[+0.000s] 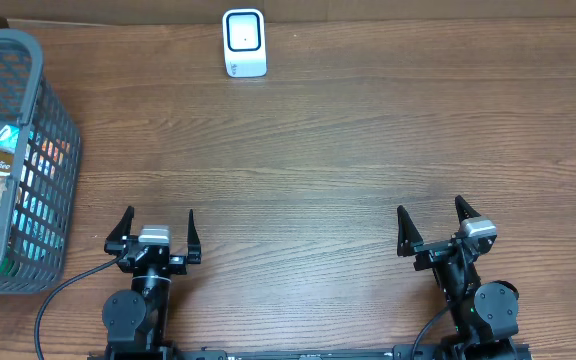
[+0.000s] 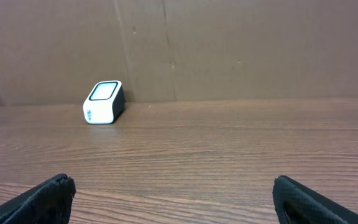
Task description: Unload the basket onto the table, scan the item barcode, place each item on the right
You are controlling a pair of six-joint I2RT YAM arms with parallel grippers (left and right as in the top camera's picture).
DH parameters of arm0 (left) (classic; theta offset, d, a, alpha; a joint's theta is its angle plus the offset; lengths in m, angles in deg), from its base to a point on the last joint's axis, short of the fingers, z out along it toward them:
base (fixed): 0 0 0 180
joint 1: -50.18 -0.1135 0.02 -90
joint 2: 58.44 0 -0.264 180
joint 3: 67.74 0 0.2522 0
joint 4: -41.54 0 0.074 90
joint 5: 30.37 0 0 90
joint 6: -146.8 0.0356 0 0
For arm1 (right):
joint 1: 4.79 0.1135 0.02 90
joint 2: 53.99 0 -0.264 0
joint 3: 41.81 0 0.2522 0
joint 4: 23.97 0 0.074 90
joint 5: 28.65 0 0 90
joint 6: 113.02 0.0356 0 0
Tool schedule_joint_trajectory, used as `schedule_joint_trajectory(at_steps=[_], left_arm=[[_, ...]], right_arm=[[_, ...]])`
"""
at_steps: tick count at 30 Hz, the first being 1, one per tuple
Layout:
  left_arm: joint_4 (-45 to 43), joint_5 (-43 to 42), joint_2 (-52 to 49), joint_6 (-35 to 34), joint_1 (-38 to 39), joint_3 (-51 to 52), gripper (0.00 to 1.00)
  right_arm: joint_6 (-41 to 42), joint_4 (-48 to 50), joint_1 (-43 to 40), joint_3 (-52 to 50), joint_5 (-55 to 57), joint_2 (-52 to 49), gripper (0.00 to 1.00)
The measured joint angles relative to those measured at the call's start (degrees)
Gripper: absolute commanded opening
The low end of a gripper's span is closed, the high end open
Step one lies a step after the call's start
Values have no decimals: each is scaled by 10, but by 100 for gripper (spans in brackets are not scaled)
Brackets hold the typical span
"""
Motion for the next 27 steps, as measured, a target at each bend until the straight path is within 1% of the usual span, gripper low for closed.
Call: schedule_joint_trajectory(at_steps=[9, 18, 22, 27], left_arm=[[1, -2, 0, -15, 0, -20, 100], [87, -10, -5, -30, 0, -131, 100], [109, -15, -48, -43, 0, -191, 100], [147, -39, -144, -50, 0, -283, 100]], right_arm=[[0, 0, 0, 0, 0, 0, 100], [0, 0, 0, 0, 0, 0, 100], [0, 0, 0, 0, 0, 0, 100], [0, 0, 0, 0, 0, 0, 100]])
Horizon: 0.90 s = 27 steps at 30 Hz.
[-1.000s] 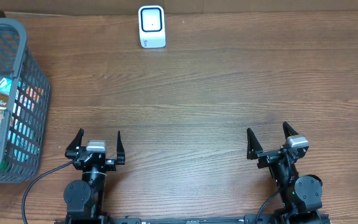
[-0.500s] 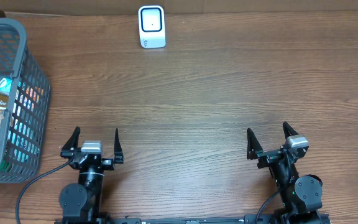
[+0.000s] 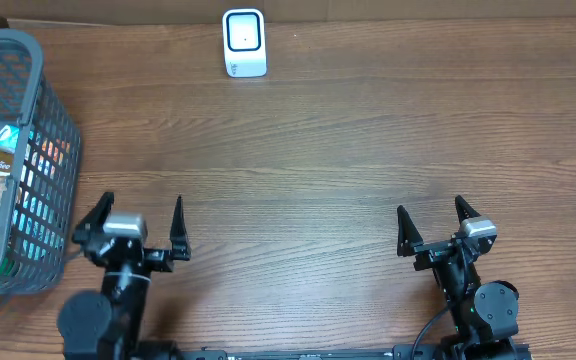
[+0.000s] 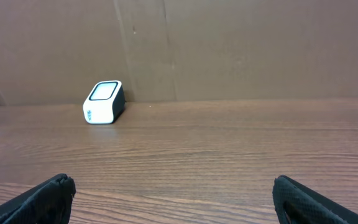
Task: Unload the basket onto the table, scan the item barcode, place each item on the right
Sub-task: 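Move the left gripper over the basket and reach down inside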
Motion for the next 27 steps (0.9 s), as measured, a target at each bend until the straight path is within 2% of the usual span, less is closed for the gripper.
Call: schedule_joint_trajectory(at_steps=[8, 20, 26, 27], left_arm=[[121, -56, -179, -7, 0, -187, 100], [433, -116, -430, -9, 0, -541, 100], [490, -133, -498, -6, 0, -582, 100], [492, -134, -508, -5, 0, -582, 97]], right_arm=[[0, 0, 0, 0, 0, 0, 100], [0, 0, 0, 0, 0, 0, 100], [0, 0, 0, 0, 0, 0, 100], [0, 0, 0, 0, 0, 0, 100]])
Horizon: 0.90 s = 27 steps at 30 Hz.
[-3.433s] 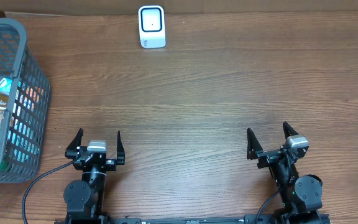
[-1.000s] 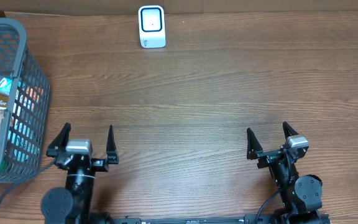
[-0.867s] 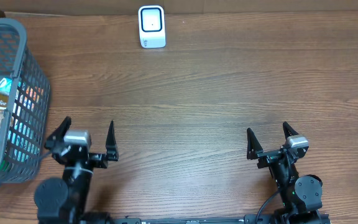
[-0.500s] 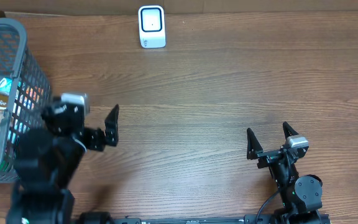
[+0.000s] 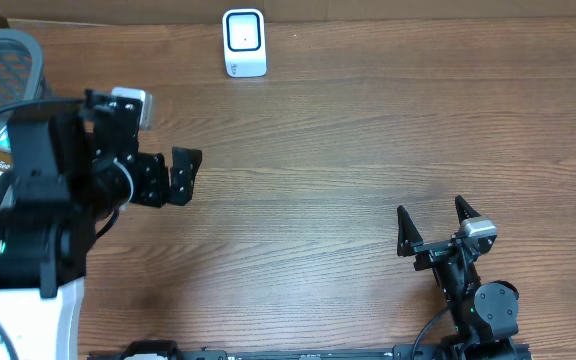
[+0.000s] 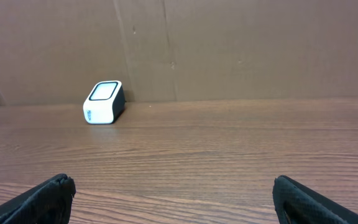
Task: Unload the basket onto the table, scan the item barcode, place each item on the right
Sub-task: 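Move the left gripper over the basket and reach down inside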
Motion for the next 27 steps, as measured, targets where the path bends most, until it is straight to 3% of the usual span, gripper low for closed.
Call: schedule_joint_trajectory(at_steps=[5, 11, 16, 27], left_arm=[[12, 13, -69, -13, -1, -23, 94], [76, 85, -162, -84, -50, -172, 96], [107, 150, -192, -162, -144, -267, 100], [111, 203, -210, -272, -365, -278, 100]], right_arm=[[0, 0, 0, 0, 0, 0, 100], [0, 0, 0, 0, 0, 0, 100], [0, 0, 0, 0, 0, 0, 100], [0, 0, 0, 0, 0, 0, 100]])
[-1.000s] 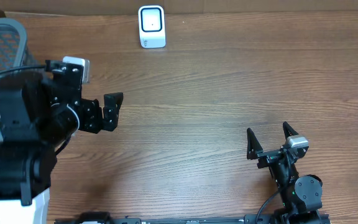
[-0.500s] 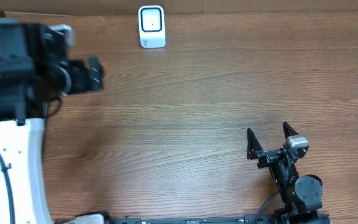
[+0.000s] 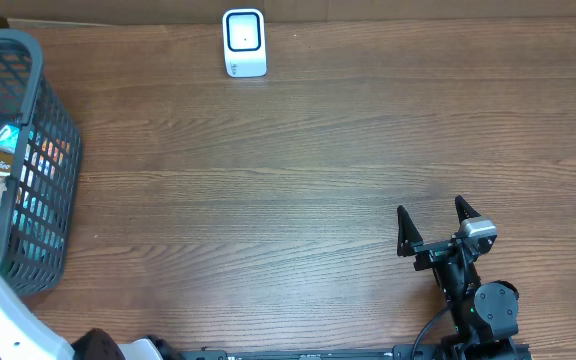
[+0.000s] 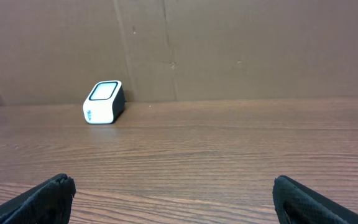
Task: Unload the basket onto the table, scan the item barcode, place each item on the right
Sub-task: 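Move the left gripper over the basket and reach down inside, then grasp the green-capped jar in the basket with the left gripper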
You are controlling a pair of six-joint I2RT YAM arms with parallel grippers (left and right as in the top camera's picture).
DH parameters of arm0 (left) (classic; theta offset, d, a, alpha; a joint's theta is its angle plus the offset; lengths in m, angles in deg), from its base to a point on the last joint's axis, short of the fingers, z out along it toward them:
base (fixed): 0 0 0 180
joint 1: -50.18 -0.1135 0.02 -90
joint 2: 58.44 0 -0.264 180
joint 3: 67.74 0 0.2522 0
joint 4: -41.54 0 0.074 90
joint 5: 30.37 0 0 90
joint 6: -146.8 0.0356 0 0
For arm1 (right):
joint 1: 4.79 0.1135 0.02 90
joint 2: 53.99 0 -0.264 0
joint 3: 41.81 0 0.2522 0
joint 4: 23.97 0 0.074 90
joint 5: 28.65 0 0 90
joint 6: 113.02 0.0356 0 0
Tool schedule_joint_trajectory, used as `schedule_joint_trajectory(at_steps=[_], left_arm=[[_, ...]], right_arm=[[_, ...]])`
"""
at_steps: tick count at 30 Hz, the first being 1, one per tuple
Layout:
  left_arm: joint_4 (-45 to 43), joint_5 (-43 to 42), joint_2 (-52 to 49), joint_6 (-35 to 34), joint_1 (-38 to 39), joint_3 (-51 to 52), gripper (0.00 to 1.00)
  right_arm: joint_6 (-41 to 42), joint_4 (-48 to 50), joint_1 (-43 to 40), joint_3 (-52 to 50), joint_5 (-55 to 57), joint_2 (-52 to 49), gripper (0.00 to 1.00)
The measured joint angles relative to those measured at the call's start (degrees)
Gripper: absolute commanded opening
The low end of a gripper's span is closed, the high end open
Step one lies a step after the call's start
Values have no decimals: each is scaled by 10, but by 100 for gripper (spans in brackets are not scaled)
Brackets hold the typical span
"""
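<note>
The white barcode scanner with its dark window stands at the far edge of the wooden table, also in the right wrist view as scanner at the left rear. Packaged items lie inside the grey mesh basket at the left edge. My right gripper rests open near the front right, nothing between its fingers. Of the left arm only a white link shows at the bottom left, plus a dark part at the left edge over the basket. Its gripper is out of frame.
A brown cardboard wall stands behind the table's far edge. The basket takes up the table's left side. Bare wood lies between the scanner and my right gripper.
The left arm has moved further left and up. Its gripper, then over the table beside the basket, is now out of the overhead frame. The right arm has not moved.
Both grippers first rested open near the table's front edge. The left one then stood turned slightly left, later it was raised high beside the basket, and now it has left the view over the basket. The right gripper and the scanner stayed put throughout.
</note>
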Motion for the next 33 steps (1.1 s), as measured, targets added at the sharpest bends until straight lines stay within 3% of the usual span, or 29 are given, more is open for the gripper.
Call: schedule_joint_trajectory(at_steps=[7, 18, 33], left_arm=[[40, 6, -33, -28, -82, 0, 100], [75, 43, -118, -29, -143, 53, 98], [-64, 104, -122, -15, -141, 250, 100]], right_arm=[[0, 0, 0, 0, 0, 0, 100], [0, 0, 0, 0, 0, 0, 100], [0, 0, 0, 0, 0, 0, 100]])
